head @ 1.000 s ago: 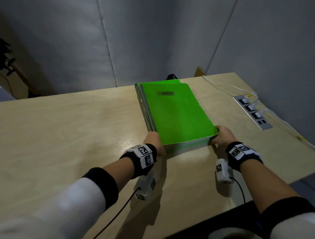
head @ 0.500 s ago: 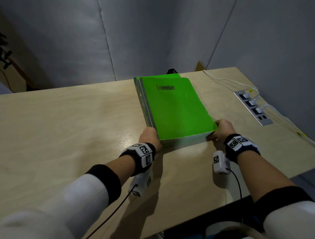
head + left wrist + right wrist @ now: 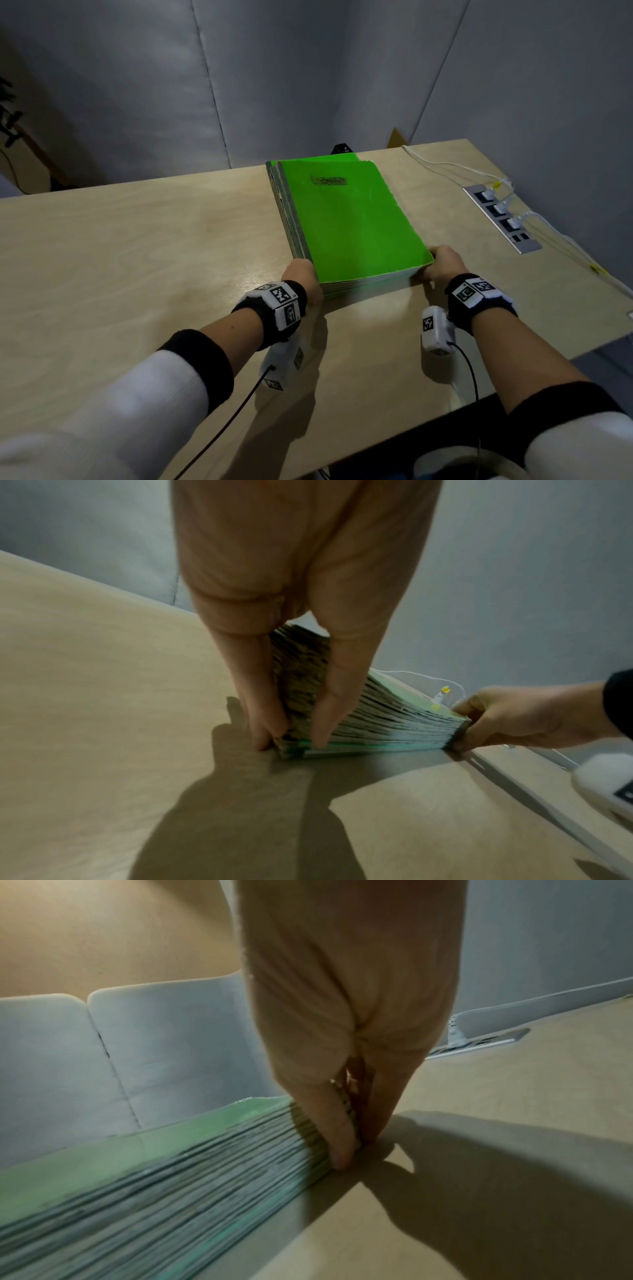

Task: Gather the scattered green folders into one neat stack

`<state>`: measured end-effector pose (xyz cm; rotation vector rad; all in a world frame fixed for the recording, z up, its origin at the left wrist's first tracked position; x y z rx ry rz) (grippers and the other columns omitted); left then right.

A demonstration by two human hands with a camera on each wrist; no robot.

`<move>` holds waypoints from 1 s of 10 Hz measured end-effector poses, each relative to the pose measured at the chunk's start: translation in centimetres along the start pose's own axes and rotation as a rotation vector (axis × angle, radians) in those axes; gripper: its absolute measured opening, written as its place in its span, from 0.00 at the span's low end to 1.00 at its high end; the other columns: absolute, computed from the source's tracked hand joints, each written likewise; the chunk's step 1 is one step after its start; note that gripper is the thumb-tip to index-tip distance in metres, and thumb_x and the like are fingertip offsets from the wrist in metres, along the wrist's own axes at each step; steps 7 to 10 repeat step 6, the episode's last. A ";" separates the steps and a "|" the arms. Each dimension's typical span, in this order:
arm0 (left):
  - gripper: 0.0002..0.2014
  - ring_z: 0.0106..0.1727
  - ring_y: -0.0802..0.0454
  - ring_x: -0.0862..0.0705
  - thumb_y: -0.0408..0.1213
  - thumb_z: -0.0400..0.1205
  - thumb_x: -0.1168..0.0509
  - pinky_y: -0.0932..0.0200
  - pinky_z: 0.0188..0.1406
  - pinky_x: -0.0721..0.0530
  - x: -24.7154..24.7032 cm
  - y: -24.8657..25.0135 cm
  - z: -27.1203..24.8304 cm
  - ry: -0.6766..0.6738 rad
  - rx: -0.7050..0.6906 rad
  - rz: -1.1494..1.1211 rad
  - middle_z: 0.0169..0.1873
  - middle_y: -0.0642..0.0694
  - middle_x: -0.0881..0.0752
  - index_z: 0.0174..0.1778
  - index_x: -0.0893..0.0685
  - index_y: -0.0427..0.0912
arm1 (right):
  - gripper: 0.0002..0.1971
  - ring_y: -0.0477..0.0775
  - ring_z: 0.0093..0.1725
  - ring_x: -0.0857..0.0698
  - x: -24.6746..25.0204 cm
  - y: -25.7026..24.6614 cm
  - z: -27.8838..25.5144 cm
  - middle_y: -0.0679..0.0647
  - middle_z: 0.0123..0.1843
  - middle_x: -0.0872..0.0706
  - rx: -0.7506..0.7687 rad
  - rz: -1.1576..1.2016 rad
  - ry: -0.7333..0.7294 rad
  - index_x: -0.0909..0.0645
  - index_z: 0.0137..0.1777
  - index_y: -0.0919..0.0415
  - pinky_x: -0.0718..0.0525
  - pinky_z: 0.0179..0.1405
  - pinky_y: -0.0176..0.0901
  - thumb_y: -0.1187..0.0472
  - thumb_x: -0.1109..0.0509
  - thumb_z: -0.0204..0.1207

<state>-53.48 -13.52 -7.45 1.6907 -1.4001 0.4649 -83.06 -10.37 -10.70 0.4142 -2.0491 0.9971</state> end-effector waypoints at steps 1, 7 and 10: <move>0.23 0.21 0.55 0.35 0.28 0.74 0.29 0.66 0.11 0.36 -0.2 -0.1 0.2 -0.019 -0.020 0.001 0.21 0.46 0.34 0.20 0.35 0.39 | 0.25 0.68 0.59 0.15 -0.2 -0.2 0.1 0.66 0.56 0.12 0.005 -0.017 -0.006 0.18 0.61 0.70 0.16 0.59 0.60 0.76 0.22 0.62; 0.18 0.24 0.52 0.25 0.33 0.76 0.28 0.62 0.26 0.25 -0.4 -0.9 -0.3 -0.156 -0.008 -0.219 0.24 0.43 0.24 0.25 0.28 0.37 | 0.25 0.68 0.62 0.18 0.3 -2.2 -1.7 0.70 0.63 0.19 -0.009 -0.112 -0.006 0.24 0.62 0.75 0.18 0.59 0.50 0.67 0.22 0.66; 0.18 0.24 0.52 0.25 0.33 0.76 0.28 0.62 0.26 0.25 -0.4 -0.9 -0.3 -0.156 -0.008 -0.219 0.24 0.43 0.24 0.25 0.28 0.37 | 0.25 0.68 0.62 0.18 0.3 -2.2 -1.7 0.70 0.63 0.19 -0.009 -0.112 -0.006 0.24 0.62 0.75 0.18 0.59 0.50 0.67 0.22 0.66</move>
Point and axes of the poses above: each hand's wrist, its own z-axis towards the middle knuckle, its own x-axis out of the back of the hand, y = z × x, the point moved 9 cm from there along z, towards the middle knuckle
